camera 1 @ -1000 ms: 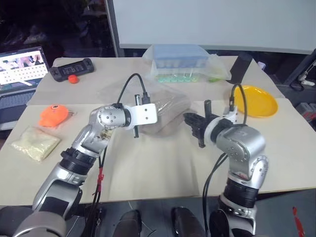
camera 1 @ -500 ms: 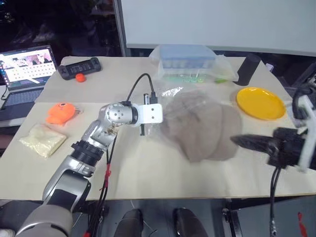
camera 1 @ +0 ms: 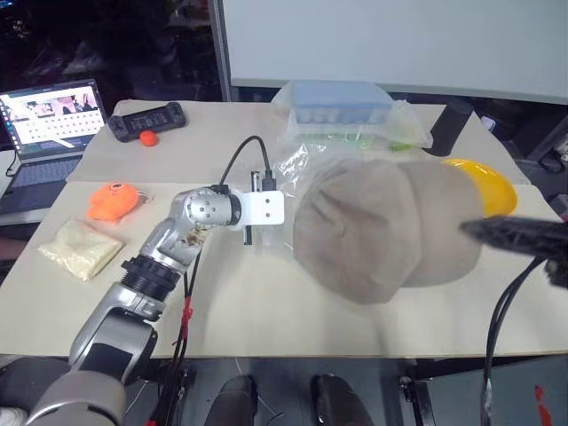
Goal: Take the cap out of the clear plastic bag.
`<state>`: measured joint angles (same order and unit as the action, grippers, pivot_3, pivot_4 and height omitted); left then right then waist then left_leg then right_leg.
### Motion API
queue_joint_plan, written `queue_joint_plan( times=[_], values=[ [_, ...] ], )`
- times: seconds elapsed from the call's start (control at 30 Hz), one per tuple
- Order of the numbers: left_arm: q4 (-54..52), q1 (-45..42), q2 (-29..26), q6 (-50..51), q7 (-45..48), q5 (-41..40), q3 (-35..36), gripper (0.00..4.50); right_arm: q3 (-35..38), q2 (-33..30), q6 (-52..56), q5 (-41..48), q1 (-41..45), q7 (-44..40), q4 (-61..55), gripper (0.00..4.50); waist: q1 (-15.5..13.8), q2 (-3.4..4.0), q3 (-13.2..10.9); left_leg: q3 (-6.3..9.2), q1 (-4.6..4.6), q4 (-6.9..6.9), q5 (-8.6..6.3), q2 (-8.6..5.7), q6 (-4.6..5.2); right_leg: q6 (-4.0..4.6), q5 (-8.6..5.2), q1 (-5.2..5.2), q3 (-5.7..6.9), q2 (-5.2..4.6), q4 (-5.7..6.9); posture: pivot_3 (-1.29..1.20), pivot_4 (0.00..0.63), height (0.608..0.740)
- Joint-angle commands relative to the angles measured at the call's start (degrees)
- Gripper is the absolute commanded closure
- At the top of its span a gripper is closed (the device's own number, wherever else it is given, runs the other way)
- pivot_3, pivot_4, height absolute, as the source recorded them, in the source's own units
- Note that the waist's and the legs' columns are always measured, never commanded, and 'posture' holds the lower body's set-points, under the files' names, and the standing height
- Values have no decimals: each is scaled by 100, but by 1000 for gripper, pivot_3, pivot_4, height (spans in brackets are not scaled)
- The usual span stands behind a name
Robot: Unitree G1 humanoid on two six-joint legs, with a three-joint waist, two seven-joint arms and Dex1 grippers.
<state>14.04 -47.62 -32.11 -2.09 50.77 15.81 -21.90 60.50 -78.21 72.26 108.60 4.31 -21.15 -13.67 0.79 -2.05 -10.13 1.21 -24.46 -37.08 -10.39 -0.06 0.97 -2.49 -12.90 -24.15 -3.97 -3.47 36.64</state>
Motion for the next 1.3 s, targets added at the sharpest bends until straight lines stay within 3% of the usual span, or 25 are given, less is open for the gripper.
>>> queue_joint_plan(
  times=[0.03, 0.17, 0.33, 0.43, 0.57, 0.63, 0.73, 0.83, 1.0, 1.03, 1.07, 1.3],
  values=[
    [7, 207, -181, -103, -56, 168, 45, 4500, 753, -372, -474, -543, 642, 54, 1429, 4463, -2, -2, 0, -2, 7, 0, 0, 1, 0, 0, 0, 7, 1, 2, -2, 0, 150, 740],
    [-56, 513, -113, -214, -38, 46, 38, 4500, 115, -459, -964, -875, 1289, 32, 1659, 4463, 18, 2, 2, -7, 11, 3, 0, 5, 0, 0, 0, 10, 0, 3, -9, 0, 150, 740],
    [-475, 895, -33, -338, 158, -190, 56, 4500, -1474, 57, -1893, -612, 2587, 737, 1474, 4463, 113, 9, 6, -18, 18, 6, 0, 13, 0, 4, 1, 5, -13, 8, 3, 0, 150, 740],
    [-774, 1058, 46, -408, 254, -321, 60, 4500, -2772, 1268, -2469, -297, 4002, 1987, 1446, 4463, 198, 11, 8, -21, 18, 5, 0, 13, 0, 5, 2, 8, -21, 5, 4, 0, 150, 740],
    [-920, 1155, 105, -397, 266, -345, 84, 4500, -3446, 3205, -3221, -100, 4837, 3494, 1354, 4463, 221, 14, 9, -27, 21, 6, 1, 14, 1, 8, 4, 1, -34, 12, 16, 0, 150, 740],
    [-965, 1199, 114, -366, 253, -322, 97, 4500, -3666, 4332, -3743, -297, 4939, 4247, 1467, 4463, 221, 15, 10, -25, 20, 8, 2, 13, 4, 14, 8, -8, -30, 17, 30, 0, 150, 740],
    [-1097, 1228, 109, -285, 254, -346, 160, 4500, -3794, 5485, -4158, -605, 4589, 5053, 1681, 4463, 172, 17, 11, -13, 7, 11, 3, 17, 4, 15, 8, -21, -19, 9, 37, 0, 150, 740],
    [-1198, 1229, 81, -220, 244, -378, 236, 4500, -4093, 5742, -3782, -954, 4016, 5418, 1621, 4463, 28, 20, 12, 10, -21, 9, 3, 12, 4, 13, 10, -25, 7, -1, 46, 0, 150, 740],
    [-1289, 1196, 146, 112, 233, -700, 514, 4500, -4401, 5739, -2977, -585, 3011, 6052, 1613, 4463, 0, 22, 12, 16, -47, -1, 3, -8, 5, -9, 22, -35, 6, -31, 26, 0, 150, 740],
    [-1305, 1181, 158, 176, 229, -748, 553, 4500, -4359, 5676, -2952, -705, 2921, 6039, 1647, 4138, 8, 22, 12, 18, -46, -3, 3, -8, 5, -10, 22, -32, 6, -30, 25, 0, 150, 740],
    [-1315, 1164, 171, 254, 232, -809, 595, 4500, -4296, 5626, -2937, -749, 2878, 6019, 1689, 4138, 17, 22, 12, 17, -43, -4, 3, -8, 5, -10, 23, -30, 6, -30, 24, 0, 150, 740],
    [-1838, 1174, 223, 1355, 648, -1727, 855, 4500, -4214, 5158, -2730, -1420, 2984, 5426, 1919, 1747, 143, 22, 12, 0, 5, -3, 5, 3, 8, 0, 22, -4, -1, 7, 11, 0, 150, 740]
  ],
)
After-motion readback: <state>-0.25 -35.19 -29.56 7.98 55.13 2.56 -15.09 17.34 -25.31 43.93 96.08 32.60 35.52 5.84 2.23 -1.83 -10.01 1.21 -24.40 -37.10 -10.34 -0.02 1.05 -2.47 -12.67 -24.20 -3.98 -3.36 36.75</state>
